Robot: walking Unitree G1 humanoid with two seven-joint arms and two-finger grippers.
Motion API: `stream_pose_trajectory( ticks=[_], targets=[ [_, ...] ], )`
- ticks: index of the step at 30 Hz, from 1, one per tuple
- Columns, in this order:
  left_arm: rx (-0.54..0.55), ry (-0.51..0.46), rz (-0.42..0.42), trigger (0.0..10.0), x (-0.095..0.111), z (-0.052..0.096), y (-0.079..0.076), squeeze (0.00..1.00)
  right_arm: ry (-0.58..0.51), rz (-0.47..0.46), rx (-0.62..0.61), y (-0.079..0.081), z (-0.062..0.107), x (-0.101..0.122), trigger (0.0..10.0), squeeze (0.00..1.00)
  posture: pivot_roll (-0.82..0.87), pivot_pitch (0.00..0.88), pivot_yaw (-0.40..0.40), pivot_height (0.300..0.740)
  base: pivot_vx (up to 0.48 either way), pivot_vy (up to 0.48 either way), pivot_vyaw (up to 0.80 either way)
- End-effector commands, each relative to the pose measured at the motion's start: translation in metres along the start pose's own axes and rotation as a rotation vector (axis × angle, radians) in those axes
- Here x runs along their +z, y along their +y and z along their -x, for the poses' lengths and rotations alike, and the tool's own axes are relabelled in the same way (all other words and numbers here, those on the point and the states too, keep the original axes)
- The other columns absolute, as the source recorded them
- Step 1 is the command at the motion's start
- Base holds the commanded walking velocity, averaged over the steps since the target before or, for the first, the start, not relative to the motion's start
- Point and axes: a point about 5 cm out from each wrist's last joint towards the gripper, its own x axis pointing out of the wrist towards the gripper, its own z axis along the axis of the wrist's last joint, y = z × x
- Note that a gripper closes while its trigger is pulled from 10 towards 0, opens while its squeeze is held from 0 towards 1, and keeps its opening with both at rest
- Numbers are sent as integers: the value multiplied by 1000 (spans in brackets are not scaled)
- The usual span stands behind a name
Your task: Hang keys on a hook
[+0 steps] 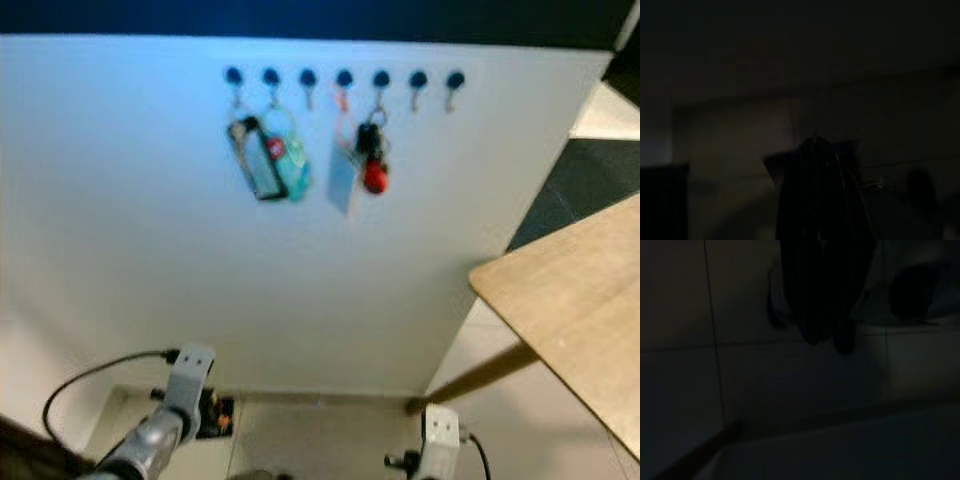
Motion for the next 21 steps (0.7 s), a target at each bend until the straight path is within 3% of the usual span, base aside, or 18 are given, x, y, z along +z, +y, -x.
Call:
stream_pose_trajectory(
  ticks=[1, 4, 17, 21],
  targets=[
    [-4, -19, -4, 10000, 7, -2, 0, 0, 18, -17, -10, -2, 3, -7, 10000, 0, 50, 21, -1, 740, -356, 0, 0],
    [-7, -20, -9, 10000, 8, -2, 0, 0, 17, -19, -11, -2, 3, -7, 10000, 0, 48, 21, 4, 740, -355, 0, 0],
    [-19, -16, -69, 10000, 17, -6, -1, 0, 13, -32, -15, -2, 2, -6, 10000, 0, 50, 28, 11, 740, 0, 0, 0],
    [-24, -17, -83, 10000, 19, -7, -6, 0, 11, -35, -17, -2, 2, -5, 10000, 0, 53, 29, 6, 740, 0, -480, 0]
  ],
)
